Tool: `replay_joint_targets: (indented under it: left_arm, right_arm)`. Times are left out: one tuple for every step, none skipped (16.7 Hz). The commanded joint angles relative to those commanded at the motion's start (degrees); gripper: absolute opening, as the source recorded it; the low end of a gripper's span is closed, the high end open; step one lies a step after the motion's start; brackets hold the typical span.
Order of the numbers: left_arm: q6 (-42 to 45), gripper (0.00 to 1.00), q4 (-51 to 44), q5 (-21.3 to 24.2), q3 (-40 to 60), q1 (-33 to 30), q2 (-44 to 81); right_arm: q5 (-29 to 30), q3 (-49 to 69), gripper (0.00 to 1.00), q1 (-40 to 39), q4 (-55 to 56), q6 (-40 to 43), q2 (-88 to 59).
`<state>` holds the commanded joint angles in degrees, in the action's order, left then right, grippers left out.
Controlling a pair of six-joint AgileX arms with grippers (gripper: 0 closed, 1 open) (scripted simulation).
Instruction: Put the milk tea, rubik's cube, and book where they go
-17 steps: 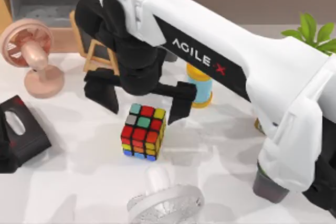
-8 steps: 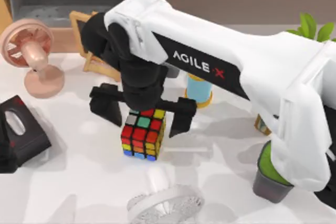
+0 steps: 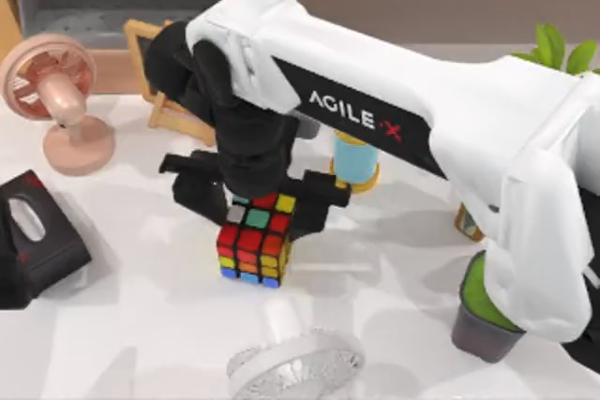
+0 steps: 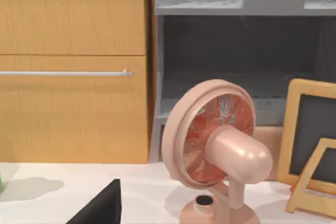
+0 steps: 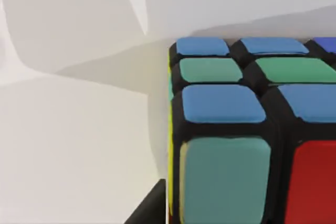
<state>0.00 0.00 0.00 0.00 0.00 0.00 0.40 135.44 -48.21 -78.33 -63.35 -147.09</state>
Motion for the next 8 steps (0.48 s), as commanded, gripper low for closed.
replay_joint_targets:
  left_arm:
    - [0.0,1.0,0.0,0.0,0.0,0.0,0.0]
    - [0.0,1.0,0.0,0.0,0.0,0.0,0.0]
    - [0.0,1.0,0.0,0.0,0.0,0.0,0.0]
    - [0.0,1.0,0.0,0.0,0.0,0.0,0.0]
    - [0.0,1.0,0.0,0.0,0.0,0.0,0.0]
    - [0.0,1.0,0.0,0.0,0.0,0.0,0.0]
    - [0.0,1.0,0.0,0.0,0.0,0.0,0.0]
    - [0.0,1.0,0.0,0.0,0.0,0.0,0.0]
  right_arm:
    - [0.0,0.0,0.47,0.0,0.0,0.0,0.0]
    - [0.0,0.0,0.4,0.0,0.0,0.0,0.0]
    - [0.0,0.0,0.32,0.0,0.0,0.0,0.0]
    - [0.0,0.0,0.25,0.0,0.0,0.0,0.0]
    - [0.0,0.0,0.17,0.0,0.0,0.0,0.0]
    - [0.0,0.0,0.1,0.0,0.0,0.0,0.0]
    - [0.0,0.0,0.02,0.0,0.0,0.0,0.0]
    - [0.0,0.0,0.0,0.0,0.0,0.0,0.0]
